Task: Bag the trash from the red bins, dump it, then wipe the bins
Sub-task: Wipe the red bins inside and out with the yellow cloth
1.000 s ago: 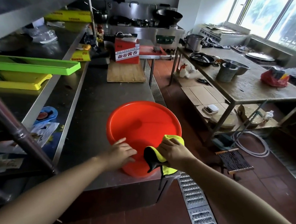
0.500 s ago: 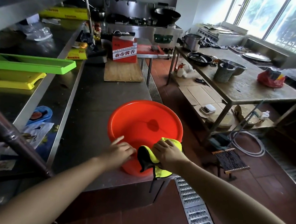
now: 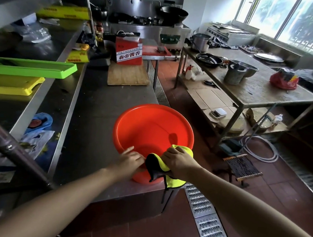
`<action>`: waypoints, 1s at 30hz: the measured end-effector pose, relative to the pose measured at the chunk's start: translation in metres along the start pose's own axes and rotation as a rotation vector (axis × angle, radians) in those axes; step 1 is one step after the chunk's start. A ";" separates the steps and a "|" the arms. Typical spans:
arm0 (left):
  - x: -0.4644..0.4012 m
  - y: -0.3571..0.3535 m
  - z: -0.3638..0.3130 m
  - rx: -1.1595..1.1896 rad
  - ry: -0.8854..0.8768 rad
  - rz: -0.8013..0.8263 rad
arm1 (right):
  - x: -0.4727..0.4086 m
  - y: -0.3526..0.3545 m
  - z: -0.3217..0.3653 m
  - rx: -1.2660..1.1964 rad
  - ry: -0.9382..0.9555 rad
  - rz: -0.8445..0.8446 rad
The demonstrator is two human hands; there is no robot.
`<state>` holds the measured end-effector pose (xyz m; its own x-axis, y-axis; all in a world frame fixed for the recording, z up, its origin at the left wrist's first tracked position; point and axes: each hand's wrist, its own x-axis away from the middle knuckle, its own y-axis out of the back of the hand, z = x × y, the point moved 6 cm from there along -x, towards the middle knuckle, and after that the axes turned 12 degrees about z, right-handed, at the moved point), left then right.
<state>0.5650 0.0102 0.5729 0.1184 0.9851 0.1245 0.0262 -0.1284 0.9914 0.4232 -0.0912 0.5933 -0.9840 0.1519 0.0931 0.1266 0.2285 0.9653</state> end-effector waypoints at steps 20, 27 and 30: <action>0.009 0.017 0.045 -0.160 0.029 0.031 | 0.002 -0.006 -0.033 -0.119 -0.070 0.182; -0.003 0.010 0.061 -0.261 0.113 0.194 | -0.006 -0.008 -0.046 -0.073 -0.147 0.214; -0.022 -0.006 0.019 -0.161 0.050 0.163 | -0.006 -0.009 -0.041 -0.085 -0.147 0.216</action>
<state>0.5809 -0.0126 0.5638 0.0584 0.9577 0.2817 -0.1481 -0.2707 0.9512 0.4229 -0.1336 0.5938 -0.9060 0.3273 0.2685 0.3143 0.0951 0.9446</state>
